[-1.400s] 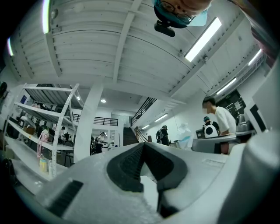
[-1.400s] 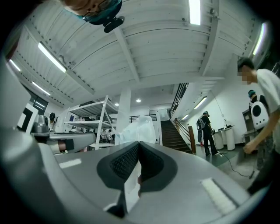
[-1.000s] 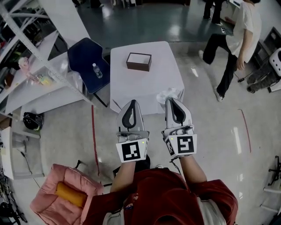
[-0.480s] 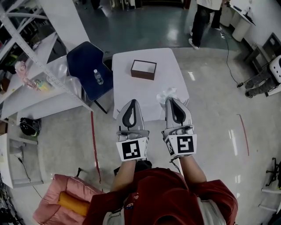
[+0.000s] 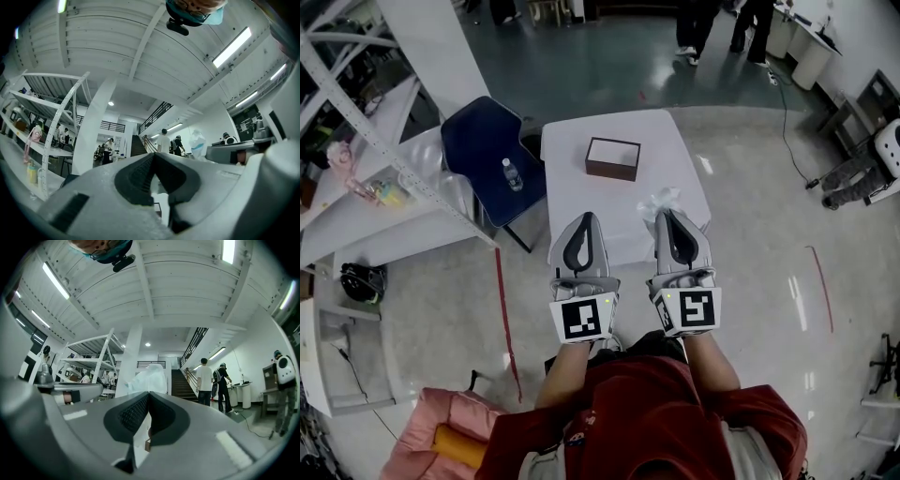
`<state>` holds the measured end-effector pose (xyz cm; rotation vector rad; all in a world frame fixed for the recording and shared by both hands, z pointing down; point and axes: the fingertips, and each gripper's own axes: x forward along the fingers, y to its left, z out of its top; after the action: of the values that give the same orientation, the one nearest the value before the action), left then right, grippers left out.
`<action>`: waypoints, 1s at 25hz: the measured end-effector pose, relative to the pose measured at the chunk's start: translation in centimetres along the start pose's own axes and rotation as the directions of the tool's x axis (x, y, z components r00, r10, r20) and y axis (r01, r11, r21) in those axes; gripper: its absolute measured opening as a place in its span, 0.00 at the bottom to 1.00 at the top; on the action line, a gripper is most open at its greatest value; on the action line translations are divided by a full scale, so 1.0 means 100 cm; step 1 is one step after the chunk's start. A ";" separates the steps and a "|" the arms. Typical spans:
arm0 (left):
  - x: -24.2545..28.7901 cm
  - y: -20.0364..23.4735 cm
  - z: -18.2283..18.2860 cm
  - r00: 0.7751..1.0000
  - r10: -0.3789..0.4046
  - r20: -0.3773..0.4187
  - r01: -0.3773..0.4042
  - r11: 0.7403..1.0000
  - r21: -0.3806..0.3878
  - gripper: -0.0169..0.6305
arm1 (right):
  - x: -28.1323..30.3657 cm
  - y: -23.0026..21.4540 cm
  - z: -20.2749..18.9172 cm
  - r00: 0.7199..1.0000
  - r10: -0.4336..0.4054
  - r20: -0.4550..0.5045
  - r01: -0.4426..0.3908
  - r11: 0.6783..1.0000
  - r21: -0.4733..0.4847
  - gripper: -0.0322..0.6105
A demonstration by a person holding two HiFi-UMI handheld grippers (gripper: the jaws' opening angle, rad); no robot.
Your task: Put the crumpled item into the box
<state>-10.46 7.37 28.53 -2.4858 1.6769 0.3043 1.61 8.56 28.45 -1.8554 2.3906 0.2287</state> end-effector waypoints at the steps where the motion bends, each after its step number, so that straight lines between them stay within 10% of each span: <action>1: 0.002 0.003 0.000 1.000 0.000 0.003 0.000 1.000 0.001 0.03 | 0.003 0.001 -0.002 1.000 -0.001 -0.001 0.001 1.000 0.001 0.05; 25: 0.151 -0.024 -0.028 1.000 0.002 0.025 -0.002 1.000 0.016 0.03 | 0.110 -0.108 -0.028 1.000 0.000 0.023 -0.001 1.000 0.030 0.05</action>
<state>-2.46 -5.92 27.63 -2.4589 1.6659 0.3193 9.38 -5.10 28.72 -1.8290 2.3658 0.2119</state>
